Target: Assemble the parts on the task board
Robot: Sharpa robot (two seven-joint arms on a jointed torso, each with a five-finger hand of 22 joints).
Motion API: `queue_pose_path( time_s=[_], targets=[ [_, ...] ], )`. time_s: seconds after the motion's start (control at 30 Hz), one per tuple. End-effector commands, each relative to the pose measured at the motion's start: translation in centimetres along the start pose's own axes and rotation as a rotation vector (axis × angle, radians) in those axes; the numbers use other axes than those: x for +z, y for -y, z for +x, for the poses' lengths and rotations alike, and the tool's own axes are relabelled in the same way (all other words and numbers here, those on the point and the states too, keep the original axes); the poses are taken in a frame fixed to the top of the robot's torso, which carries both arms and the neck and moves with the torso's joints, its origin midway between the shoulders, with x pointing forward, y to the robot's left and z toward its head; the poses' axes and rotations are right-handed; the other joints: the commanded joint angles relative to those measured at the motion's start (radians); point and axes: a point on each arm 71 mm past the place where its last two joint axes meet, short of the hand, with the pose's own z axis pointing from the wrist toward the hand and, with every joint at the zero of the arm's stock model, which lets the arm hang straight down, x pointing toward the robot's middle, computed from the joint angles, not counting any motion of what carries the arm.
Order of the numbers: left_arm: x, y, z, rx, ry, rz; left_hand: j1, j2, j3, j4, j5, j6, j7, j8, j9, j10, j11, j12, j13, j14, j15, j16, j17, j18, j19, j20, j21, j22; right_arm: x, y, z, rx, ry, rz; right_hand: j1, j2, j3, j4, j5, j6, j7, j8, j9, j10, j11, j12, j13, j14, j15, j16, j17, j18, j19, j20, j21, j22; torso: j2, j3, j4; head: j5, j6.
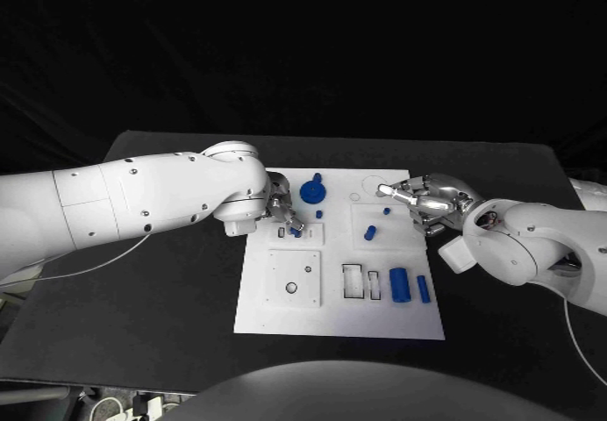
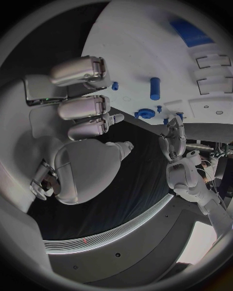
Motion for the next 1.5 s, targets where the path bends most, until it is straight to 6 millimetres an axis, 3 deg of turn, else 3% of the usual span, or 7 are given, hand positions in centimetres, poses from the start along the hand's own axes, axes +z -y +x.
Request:
queue_pose_path(
  time_s=[0.03,0.67,1.1,1.17,1.27,1.5],
  targets=[
    [-0.03,-0.65,-0.02,0.000,0.009,-0.093,0.011,0.002,0.007,0.001,-0.006,0.006,-0.010,0.004,0.002,0.104,-0.008,0.002,0.263,0.104,-0.009,0.003,0.263,-0.007,0.105,-0.010,0.002,0.263,-0.01,0.09,0.01,-0.001,0.000,0.006,-0.009,0.001,-0.004,0.002,0.004,0.001,0.003,-0.004,-0.002,0.105,-0.007,0.004,0.264,0.102,-0.005,0.004,0.263,-0.014,0.105,-0.007,0.004,0.263,0.000,-0.0003,0.0004,0.000,0.000],
    [0.17,-0.58,0.06,0.015,-0.020,-0.106,0.010,0.002,0.008,0.002,-0.006,0.006,-0.010,0.004,0.003,0.104,-0.008,0.002,0.263,0.104,-0.009,0.003,0.263,-0.007,0.105,-0.010,0.002,0.263,-0.08,0.09,0.07,0.000,0.000,0.009,-0.008,0.003,-0.004,0.002,0.005,0.000,0.003,-0.004,-0.002,0.105,-0.006,0.004,0.264,0.102,-0.004,0.004,0.263,-0.014,0.105,-0.007,0.004,0.263,0.000,0.0009,-0.0014,0.002,0.000],
    [0.22,-0.59,0.12,0.024,-0.031,-0.114,0.002,-0.002,0.004,0.003,-0.011,-0.002,-0.007,-0.001,0.006,0.104,-0.006,0.002,0.263,0.104,-0.008,0.003,0.263,-0.007,0.105,-0.010,0.002,0.263,-0.12,0.10,0.04,0.001,0.002,0.010,-0.008,0.005,-0.005,0.002,0.006,0.000,0.004,-0.005,-0.002,0.105,-0.006,0.004,0.264,0.102,-0.004,0.004,0.263,-0.014,0.105,-0.007,0.004,0.263,0.000,-0.0003,0.0005,-0.002,0.000],
    [0.23,-0.64,0.13,0.026,-0.034,-0.115,-0.016,-0.008,-0.005,0.003,-0.028,-0.005,-0.005,-0.005,0.010,0.104,-0.004,0.002,0.263,0.104,-0.006,0.003,0.263,-0.007,0.105,-0.010,0.002,0.263,-0.11,0.10,0.05,0.001,0.001,0.010,-0.008,0.005,-0.005,0.002,0.006,0.000,0.004,-0.005,-0.002,0.105,-0.006,0.004,0.264,0.102,-0.004,0.004,0.263,-0.014,0.105,-0.007,0.004,0.263,-0.001,-0.0001,0.0004,-0.001,0.000],
    [0.22,-0.68,0.15,0.029,-0.038,-0.117,-0.058,-0.016,-0.028,0.004,-0.079,-0.005,-0.002,-0.012,0.016,0.104,-0.001,0.002,0.263,0.104,-0.004,0.003,0.263,-0.007,0.105,-0.008,0.002,0.263,-0.10,0.10,0.06,0.001,0.001,0.010,-0.008,0.005,-0.005,0.002,0.006,0.000,0.004,-0.005,-0.002,0.105,-0.006,0.004,0.264,0.102,-0.004,0.004,0.263,-0.014,0.105,-0.007,0.004,0.263,0.000,0.0001,0.0007,0.000,0.000],
    [0.22,-0.69,0.18,0.032,-0.041,-0.119,-0.143,-0.029,-0.098,0.006,-0.291,0.004,0.003,-0.027,0.022,0.104,0.004,0.002,0.263,0.104,0.001,0.003,0.263,-0.007,0.105,-0.004,0.002,0.263,-0.07,0.11,0.08,0.007,0.001,0.012,-0.008,0.005,-0.005,0.002,0.006,0.000,0.004,-0.005,-0.002,0.105,-0.006,0.004,0.264,0.102,-0.004,0.004,0.263,-0.014,0.105,-0.007,0.004,0.263,0.000,0.0001,0.0002,-0.001,0.000]
  ],
)
